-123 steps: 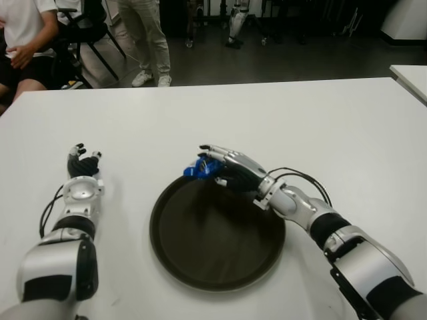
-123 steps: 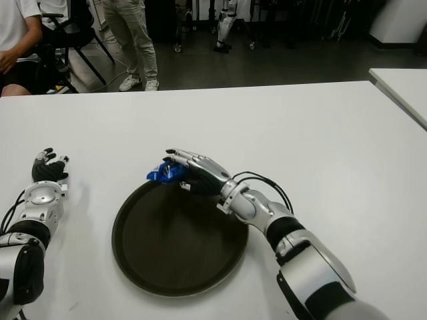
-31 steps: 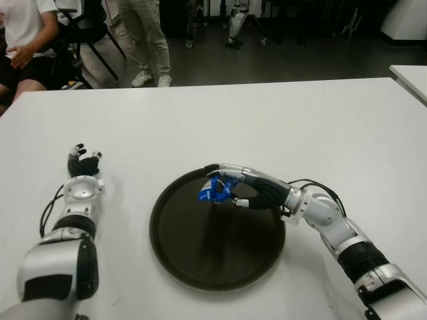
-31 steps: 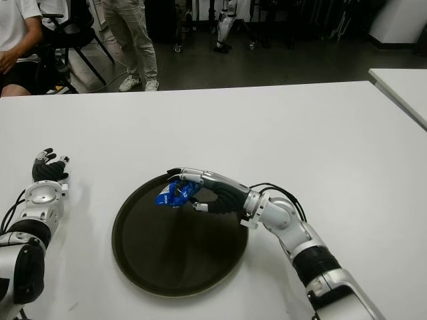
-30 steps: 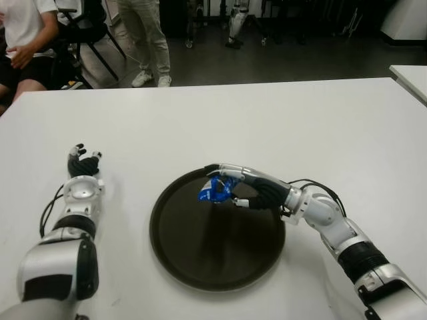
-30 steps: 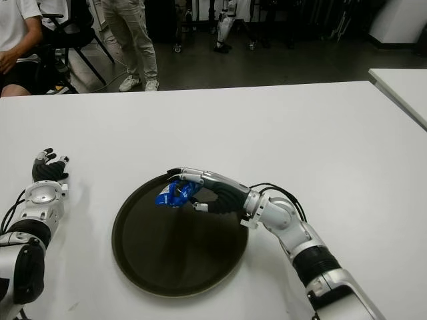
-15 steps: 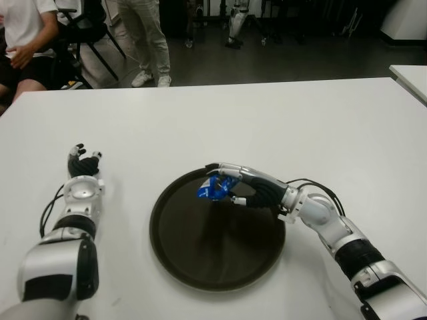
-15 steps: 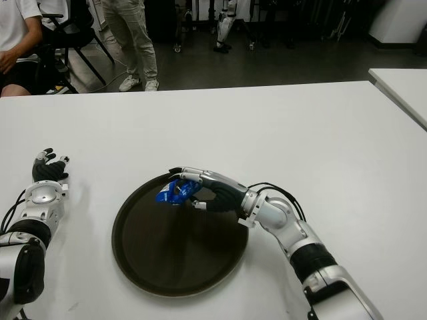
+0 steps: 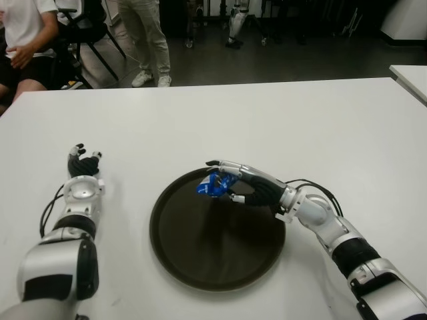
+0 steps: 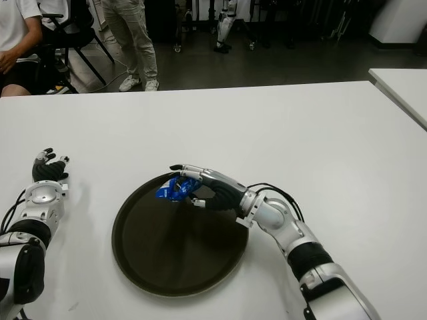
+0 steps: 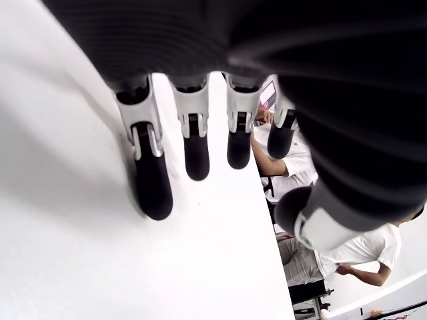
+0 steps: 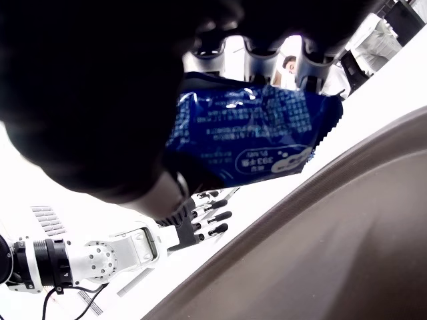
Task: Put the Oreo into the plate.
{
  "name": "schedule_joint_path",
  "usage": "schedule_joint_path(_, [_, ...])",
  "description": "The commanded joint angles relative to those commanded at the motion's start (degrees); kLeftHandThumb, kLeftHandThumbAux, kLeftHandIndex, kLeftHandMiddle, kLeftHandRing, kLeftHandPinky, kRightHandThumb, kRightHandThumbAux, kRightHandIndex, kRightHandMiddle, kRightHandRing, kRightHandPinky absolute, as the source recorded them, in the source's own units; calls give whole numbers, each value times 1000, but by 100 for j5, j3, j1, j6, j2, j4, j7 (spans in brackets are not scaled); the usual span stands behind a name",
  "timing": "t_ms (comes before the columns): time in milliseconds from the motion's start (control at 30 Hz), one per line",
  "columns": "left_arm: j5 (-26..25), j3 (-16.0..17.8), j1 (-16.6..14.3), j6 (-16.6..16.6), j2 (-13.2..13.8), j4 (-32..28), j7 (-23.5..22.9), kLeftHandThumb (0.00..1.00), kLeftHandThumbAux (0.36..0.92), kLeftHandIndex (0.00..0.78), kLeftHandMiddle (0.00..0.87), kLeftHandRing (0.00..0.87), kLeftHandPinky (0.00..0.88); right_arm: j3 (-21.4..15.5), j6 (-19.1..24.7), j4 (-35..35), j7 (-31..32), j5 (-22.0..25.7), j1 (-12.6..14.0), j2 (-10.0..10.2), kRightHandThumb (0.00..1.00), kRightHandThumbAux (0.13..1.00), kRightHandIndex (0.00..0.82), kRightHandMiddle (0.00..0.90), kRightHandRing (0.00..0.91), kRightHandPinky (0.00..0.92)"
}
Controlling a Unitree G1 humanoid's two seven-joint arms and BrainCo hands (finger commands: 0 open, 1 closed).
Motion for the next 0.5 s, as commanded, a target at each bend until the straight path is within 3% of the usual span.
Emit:
schedule_joint_path(67, [-4, 5, 2, -4, -5, 0, 15, 172, 622, 25, 131, 115, 56, 15, 169, -31, 174, 97, 1, 8, 695, 728, 403, 40, 148, 239])
schedule_joint_path(167, [-12, 15, 2, -7, -8, 0, 26, 174, 623, 26, 132, 118, 62, 11, 350, -66, 489, 334, 13, 34, 450, 707, 136, 14, 100, 202])
schedule_joint_path(233, [-15, 19, 1, -6, -9, 0, 28, 177, 623, 26, 132, 117, 63, -14, 413, -92, 710, 542, 29, 68, 360, 698, 69, 7, 81, 189])
schedule_joint_path(367, [-43, 47, 2, -9, -10, -1, 15, 186, 625, 25, 132, 116, 64, -102, 595, -72, 1914, 1636, 23, 243, 89, 578, 14, 1, 20, 137])
schedule_joint_path(500, [-55, 60, 2, -10, -10, 1, 1, 193, 624, 26, 136, 121, 68, -176, 843, -39, 2803, 2228, -63, 311, 23, 476, 3, 0, 5, 68])
